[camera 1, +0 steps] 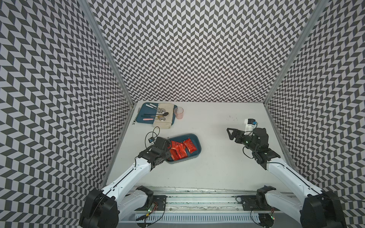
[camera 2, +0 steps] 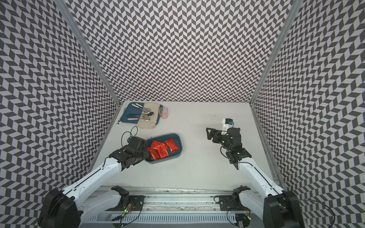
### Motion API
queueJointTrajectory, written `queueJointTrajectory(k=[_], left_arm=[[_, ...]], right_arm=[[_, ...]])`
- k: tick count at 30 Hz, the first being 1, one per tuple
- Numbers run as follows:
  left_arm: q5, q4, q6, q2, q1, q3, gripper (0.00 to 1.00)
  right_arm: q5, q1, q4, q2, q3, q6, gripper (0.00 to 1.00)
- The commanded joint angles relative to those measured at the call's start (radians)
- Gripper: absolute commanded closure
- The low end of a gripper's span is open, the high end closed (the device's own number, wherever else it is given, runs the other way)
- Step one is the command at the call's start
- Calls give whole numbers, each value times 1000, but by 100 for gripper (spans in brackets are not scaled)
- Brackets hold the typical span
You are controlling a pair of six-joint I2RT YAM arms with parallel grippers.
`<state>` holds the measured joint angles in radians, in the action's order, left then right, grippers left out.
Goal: Take the tea bags out of the storage box
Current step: Pick up the storage box at the center of the board.
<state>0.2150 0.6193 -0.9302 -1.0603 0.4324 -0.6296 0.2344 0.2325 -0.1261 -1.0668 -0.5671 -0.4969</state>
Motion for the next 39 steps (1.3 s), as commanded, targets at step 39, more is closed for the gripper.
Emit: queueJointTrajectory(k=[39], left_arm=[[77, 208, 179, -99, 35, -249, 100]], right_arm=[[97, 9, 28, -29, -57, -3, 9]])
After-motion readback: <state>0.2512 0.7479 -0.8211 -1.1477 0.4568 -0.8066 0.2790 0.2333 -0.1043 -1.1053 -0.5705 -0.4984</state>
